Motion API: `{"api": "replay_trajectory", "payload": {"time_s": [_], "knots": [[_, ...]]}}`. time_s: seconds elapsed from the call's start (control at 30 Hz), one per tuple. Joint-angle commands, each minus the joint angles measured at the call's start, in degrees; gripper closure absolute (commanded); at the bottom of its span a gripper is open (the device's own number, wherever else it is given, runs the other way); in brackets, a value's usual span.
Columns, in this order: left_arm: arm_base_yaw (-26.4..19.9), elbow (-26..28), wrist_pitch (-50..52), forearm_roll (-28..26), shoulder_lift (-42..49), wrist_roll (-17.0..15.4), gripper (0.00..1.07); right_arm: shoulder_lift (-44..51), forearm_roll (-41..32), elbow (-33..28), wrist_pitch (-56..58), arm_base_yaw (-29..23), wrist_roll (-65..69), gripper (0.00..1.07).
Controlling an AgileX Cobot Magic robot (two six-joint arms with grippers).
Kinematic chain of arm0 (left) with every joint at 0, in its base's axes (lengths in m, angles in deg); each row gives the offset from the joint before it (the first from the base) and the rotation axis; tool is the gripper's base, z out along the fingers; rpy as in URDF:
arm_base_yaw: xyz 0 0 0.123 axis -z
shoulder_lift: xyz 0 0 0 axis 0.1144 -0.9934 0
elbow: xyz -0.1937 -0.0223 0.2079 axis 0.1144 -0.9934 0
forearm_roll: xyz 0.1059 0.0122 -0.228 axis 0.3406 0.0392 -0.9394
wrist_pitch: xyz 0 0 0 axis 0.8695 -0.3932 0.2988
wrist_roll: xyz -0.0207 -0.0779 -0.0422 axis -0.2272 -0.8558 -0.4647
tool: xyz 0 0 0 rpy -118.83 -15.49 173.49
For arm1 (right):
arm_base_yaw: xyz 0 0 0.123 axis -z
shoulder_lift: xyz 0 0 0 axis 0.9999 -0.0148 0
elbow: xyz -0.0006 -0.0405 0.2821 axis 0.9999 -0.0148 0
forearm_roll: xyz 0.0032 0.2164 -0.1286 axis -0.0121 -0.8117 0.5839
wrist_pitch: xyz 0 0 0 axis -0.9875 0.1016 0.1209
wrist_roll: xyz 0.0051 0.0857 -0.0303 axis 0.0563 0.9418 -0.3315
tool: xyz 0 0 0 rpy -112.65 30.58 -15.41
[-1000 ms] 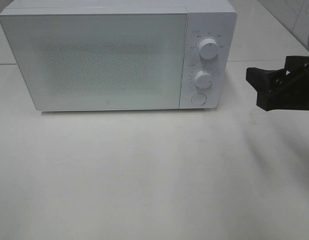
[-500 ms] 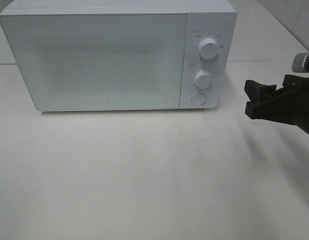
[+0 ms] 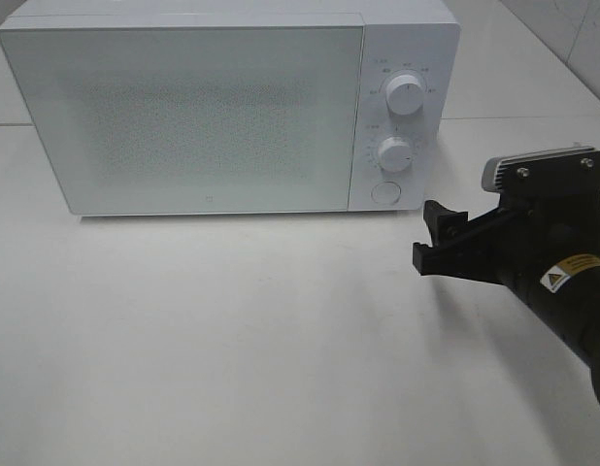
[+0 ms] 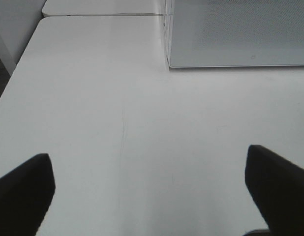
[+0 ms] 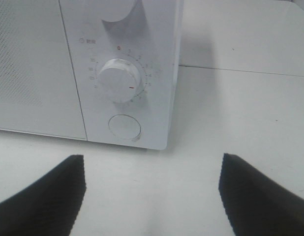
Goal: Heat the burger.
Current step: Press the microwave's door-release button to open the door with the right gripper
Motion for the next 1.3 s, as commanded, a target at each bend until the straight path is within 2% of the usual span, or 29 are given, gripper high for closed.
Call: {"api": "replay_trajectory", "payload": {"time_s": [0.03, 0.1, 0.4, 0.73, 1.03, 1.07, 1.1, 1.13, 1.3], "knots": [[-0.11, 0.06, 0.69, -0.63, 0.92, -0.06, 0.09, -0.92, -2.01, 1.55, -2.52, -2.23, -1.26, 0.34], [-0.11, 0.06, 0.69, -0.63, 0.92, -0.06, 0.09, -2.41, -4.01, 3.5, -2.23, -4.64, -1.66, 0.34], [-0.11, 0.06, 0.69, -0.63, 0.92, -0.06, 0.09, -5.61, -8.31, 6.36, -1.83, -8.54, -4.3, 0.34], [-0.11, 0.06, 0.69, -0.63, 0.92, -0.06, 0.09, -5.61, -8.42, 6.36, -1.83, -8.54, 0.06, 0.34], [-0.11, 0.06, 0.69, -0.63, 0.92, -0.06, 0.09, -5.61, -8.42, 6.36, -1.95, -8.54, 24.35, 0.41], [-0.11, 0.06, 0.69, -0.63, 0.92, -0.06, 0.09, -5.61, -8.42, 6.36, -1.89, -8.54, 30.88, 0.44], [-0.11, 0.06, 0.69, -0.63, 0.92, -0.06, 0.09, -5.61, -8.42, 6.36, -1.89, -8.54, 30.88, 0.44], [-0.11, 0.06, 0.69, -0.63, 0.92, -0.06, 0.09, -5.61, -8.42, 6.36, -1.72, -8.54, 38.22, 0.49], [-0.11, 0.06, 0.69, -0.63, 0.92, -0.06, 0.09, -5.61, -8.42, 6.36, -0.52, -8.54, 51.97, 0.58]]}}
